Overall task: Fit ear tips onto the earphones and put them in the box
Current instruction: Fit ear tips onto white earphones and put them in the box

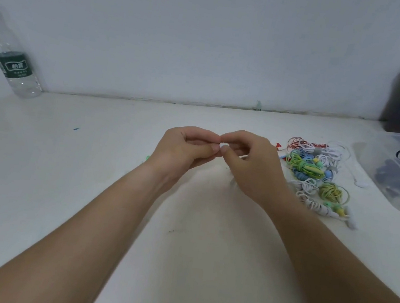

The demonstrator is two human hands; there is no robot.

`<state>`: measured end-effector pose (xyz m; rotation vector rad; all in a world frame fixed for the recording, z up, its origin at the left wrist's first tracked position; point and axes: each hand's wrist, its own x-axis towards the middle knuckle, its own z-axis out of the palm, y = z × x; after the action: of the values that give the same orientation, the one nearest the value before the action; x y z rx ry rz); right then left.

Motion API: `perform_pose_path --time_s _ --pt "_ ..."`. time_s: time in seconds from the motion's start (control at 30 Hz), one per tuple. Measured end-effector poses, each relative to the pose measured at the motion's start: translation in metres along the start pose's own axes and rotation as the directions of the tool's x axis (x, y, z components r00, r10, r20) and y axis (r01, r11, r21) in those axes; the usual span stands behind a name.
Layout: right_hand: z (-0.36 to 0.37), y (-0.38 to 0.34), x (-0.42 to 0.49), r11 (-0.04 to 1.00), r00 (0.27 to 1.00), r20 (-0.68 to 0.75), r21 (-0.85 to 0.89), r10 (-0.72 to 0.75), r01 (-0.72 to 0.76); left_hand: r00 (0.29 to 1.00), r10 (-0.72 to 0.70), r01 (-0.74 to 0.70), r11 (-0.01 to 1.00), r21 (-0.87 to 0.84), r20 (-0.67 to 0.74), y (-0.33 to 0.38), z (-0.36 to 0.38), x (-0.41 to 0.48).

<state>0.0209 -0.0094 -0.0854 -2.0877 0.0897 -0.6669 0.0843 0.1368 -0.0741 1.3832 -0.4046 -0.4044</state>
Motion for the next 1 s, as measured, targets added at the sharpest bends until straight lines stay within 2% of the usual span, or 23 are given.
perform_pose_path --time_s 0.07,0.1,0.2,0.27,0.4,0.5,0.67,0.73,0.77,0.8,0.9,0.93,1.0 --pt "0.003 0.005 0.004 0.997 0.997 -0.073 0.077 0.020 -0.014 0.998 0.026 -0.021 0.995 0.094 -0.061 0.002 -0.006 0.004" --pt "0.004 0.007 0.006 0.992 0.993 -0.111 0.121 0.045 -0.031 0.989 0.087 -0.058 0.973 0.223 -0.122 0.002 -0.011 0.008" --pt "0.006 0.012 0.010 0.962 0.971 -0.183 0.254 0.152 -0.103 0.916 0.330 -0.106 0.748 0.656 -0.228 0.004 -0.029 0.021" --pt "0.008 0.017 0.013 0.948 0.961 -0.192 0.288 0.198 -0.138 0.923 0.337 -0.070 0.623 0.779 -0.186 0.003 -0.034 0.024" --pt "0.010 0.025 0.018 0.933 0.949 -0.187 0.305 0.254 -0.189 0.979 0.181 0.000 0.446 0.895 -0.090 -0.002 -0.028 0.027" --pt "0.011 0.029 0.019 0.938 0.950 -0.182 0.288 0.253 -0.194 0.985 0.162 0.008 0.302 0.953 -0.060 -0.005 -0.021 0.031" --pt "0.011 0.029 0.020 0.943 0.955 -0.166 0.269 0.246 -0.196 0.986 0.164 -0.026 0.211 0.977 -0.009 -0.010 -0.017 0.034" --pt "0.010 0.027 0.019 0.942 0.961 -0.148 0.279 0.234 -0.186 0.985 0.175 -0.038 0.243 0.969 -0.005 -0.010 -0.018 0.034" --pt "0.009 0.025 0.018 0.936 0.965 -0.127 0.300 0.229 -0.183 0.983 0.185 -0.053 0.320 0.946 -0.007 -0.010 -0.018 0.034" --pt "0.007 0.023 0.017 0.927 0.969 -0.100 0.327 0.227 -0.183 0.981 0.196 -0.073 0.441 0.894 -0.016 -0.008 -0.019 0.033" --pt "0.002 0.019 0.013 0.902 0.975 -0.028 0.388 0.218 -0.190 0.983 0.175 -0.116 0.817 0.565 -0.051 -0.002 -0.019 0.025" --pt "0.000 0.018 0.012 0.896 0.977 -0.021 0.403 0.212 -0.186 0.989 0.138 -0.104 0.898 0.427 -0.049 -0.001 -0.018 0.021" --pt "-0.005 0.014 0.011 0.883 0.980 -0.009 0.436 0.199 -0.176 0.998 0.053 -0.047 0.983 0.180 -0.027 -0.001 -0.015 0.015"
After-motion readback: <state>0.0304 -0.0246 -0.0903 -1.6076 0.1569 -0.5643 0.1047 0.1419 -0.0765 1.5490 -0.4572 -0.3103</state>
